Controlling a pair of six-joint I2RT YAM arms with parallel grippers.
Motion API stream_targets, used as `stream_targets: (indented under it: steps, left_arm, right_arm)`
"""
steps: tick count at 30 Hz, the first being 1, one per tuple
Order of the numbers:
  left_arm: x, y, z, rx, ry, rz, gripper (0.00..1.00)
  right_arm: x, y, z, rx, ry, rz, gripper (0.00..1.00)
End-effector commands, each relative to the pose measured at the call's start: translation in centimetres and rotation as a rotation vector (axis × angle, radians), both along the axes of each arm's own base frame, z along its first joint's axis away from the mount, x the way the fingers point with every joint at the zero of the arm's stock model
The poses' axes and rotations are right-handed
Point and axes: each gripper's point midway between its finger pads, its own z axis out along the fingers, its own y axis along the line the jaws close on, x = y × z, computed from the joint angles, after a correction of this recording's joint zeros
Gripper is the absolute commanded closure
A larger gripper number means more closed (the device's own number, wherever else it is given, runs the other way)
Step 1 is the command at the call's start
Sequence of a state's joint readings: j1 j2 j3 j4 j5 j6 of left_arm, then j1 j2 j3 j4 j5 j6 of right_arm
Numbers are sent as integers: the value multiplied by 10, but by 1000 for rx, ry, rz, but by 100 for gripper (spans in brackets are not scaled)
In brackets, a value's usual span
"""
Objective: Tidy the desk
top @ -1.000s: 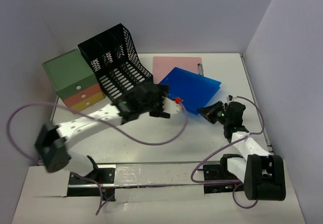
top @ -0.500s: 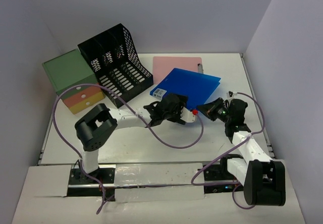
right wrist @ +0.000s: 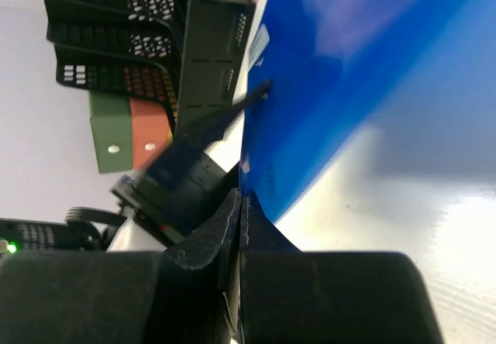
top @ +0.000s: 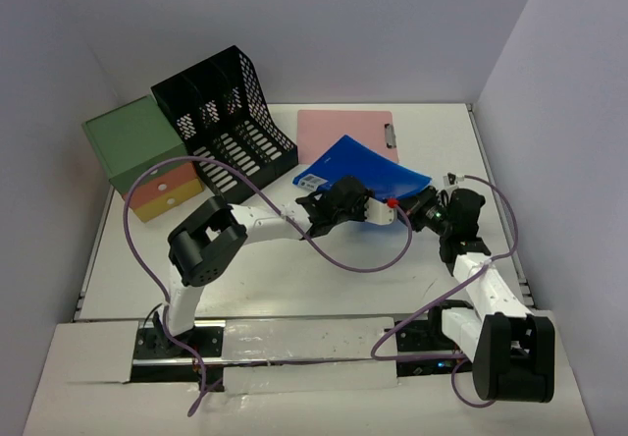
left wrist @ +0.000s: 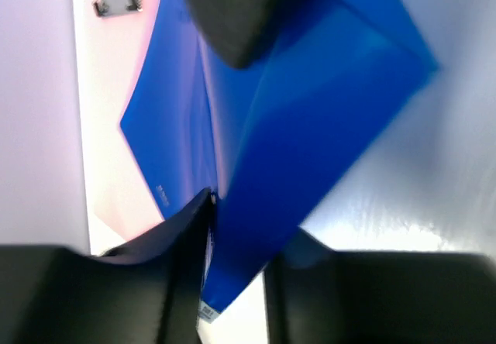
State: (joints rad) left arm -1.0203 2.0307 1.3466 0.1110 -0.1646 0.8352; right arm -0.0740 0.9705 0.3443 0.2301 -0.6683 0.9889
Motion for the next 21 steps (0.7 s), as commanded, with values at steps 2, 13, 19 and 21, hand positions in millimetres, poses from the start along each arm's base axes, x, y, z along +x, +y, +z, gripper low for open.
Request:
stream_targets:
  steps: [2,13,19,21]
  left_arm:
    - [10,-16,26,-101,45,87,99]
    - [33,-19,101,-314,174,324,100]
    - [76,14,183,-545,212,523,100]
    - [88,35,211,-624,200,576,100]
  right_arm:
    - [-1,7,26,-18,-77,62,100]
    - [16,-46,80,-321,-119,-169,52]
    - [14,-76,177,-422,-303,-356,42]
    - [9,-77,201,-430,-369,-366,41]
